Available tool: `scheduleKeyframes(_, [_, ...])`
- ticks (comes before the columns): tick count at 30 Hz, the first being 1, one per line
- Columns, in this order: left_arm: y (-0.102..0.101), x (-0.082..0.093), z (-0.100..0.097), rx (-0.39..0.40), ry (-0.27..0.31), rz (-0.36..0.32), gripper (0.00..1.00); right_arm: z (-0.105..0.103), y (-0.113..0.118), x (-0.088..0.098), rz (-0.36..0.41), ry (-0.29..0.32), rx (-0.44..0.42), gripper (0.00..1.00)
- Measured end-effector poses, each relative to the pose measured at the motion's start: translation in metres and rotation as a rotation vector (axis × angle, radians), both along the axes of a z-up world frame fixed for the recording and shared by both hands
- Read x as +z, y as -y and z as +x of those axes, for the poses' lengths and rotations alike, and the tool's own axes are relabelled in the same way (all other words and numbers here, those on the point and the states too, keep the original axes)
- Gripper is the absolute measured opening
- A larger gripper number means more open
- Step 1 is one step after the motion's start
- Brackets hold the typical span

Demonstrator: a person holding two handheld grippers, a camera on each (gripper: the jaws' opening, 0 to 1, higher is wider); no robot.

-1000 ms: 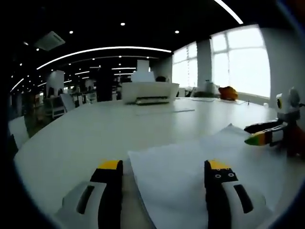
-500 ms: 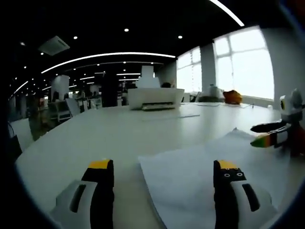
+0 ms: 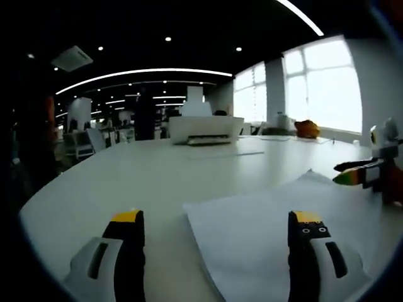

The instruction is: Organize the stack of printing papers by aligning and flattening the scattered papers on the table

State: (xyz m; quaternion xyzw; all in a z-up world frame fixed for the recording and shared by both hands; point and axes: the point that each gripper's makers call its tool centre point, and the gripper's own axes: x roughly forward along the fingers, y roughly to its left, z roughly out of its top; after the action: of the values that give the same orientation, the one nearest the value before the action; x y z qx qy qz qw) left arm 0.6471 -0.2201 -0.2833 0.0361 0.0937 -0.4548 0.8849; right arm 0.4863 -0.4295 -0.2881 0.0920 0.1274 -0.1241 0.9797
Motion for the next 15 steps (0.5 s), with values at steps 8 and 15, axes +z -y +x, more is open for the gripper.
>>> scheduleKeyframes(8, [-0.011, 0.004, -0.003, -0.002, -0.008, -0.027, 0.97, -0.013, -0.002, 0.016, 0.015, 0.095, 0.011, 0.90])
scheduleKeyframes(15, [-0.028, 0.009, -0.012, 0.001, 0.010, -0.052, 0.97, -0.032, -0.007, 0.018, 0.015, 0.101, 0.024, 0.90])
